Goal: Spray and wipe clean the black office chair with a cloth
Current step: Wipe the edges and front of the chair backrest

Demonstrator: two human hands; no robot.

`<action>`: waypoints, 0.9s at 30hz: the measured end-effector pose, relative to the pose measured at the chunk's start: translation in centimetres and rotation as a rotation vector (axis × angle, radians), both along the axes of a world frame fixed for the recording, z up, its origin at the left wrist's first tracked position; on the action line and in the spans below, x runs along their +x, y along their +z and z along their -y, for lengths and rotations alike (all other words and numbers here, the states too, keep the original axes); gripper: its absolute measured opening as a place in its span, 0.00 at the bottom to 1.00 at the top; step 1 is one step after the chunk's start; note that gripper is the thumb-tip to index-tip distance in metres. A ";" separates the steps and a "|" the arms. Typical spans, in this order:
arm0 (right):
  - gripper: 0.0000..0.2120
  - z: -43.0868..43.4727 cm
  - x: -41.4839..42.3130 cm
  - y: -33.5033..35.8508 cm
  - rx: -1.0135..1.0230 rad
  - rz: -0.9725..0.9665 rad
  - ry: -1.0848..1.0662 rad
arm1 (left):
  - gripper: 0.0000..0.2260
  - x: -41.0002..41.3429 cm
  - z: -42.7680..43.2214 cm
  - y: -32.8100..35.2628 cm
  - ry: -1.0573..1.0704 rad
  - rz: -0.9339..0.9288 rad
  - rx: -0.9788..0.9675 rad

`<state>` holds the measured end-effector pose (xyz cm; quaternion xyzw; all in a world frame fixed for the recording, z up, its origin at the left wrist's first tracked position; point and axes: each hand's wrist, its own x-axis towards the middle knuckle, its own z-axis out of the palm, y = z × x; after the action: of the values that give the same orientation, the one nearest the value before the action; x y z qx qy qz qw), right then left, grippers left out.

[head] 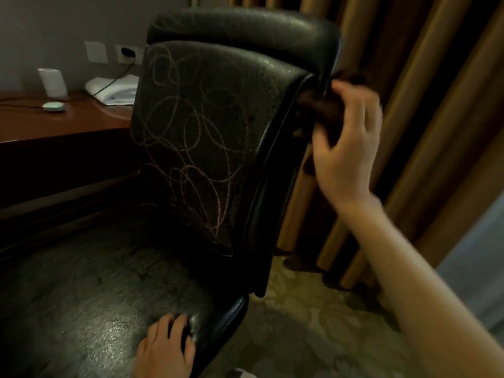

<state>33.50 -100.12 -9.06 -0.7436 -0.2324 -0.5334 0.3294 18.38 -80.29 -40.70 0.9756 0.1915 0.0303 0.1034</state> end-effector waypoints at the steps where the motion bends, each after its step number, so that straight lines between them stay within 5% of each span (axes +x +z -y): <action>1: 0.19 -0.2 0.7 2.2 -0.057 0.038 -0.062 | 0.14 0.1 -0.1 0.0 0.010 -0.012 -0.011; 5: 0.15 -0.7 2.8 2.6 -0.331 0.038 -0.190 | 0.21 -0.1 0.2 1.3 -0.020 -0.047 -0.063; 10: 0.21 0.0 1.3 -8.5 -0.620 -0.042 -0.187 | 0.23 0.2 0.5 1.5 -0.014 0.178 -0.120; 14: 0.21 0.9 -1.0 -13.2 -0.750 -0.213 -0.054 | 0.22 0.0 0.2 1.4 -0.016 0.043 -0.214; 17: 0.20 1.1 -1.4 -8.2 -0.521 -0.202 0.074 | 0.22 0.2 -0.3 0.5 -0.034 0.056 -0.143; 21: 0.16 0.5 0.6 4.0 -0.305 0.036 -0.067 | 0.24 -0.1 -0.1 0.6 -0.084 0.074 -0.165; 27: 0.14 -0.9 4.4 9.3 -0.446 0.082 -0.204 | 0.23 0.2 -0.3 1.3 -0.093 0.094 -0.151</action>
<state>37.90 -99.23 0.22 -0.7954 -0.2812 -0.5291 0.0918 18.60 -79.98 -39.36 0.9704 0.1425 0.0565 0.1868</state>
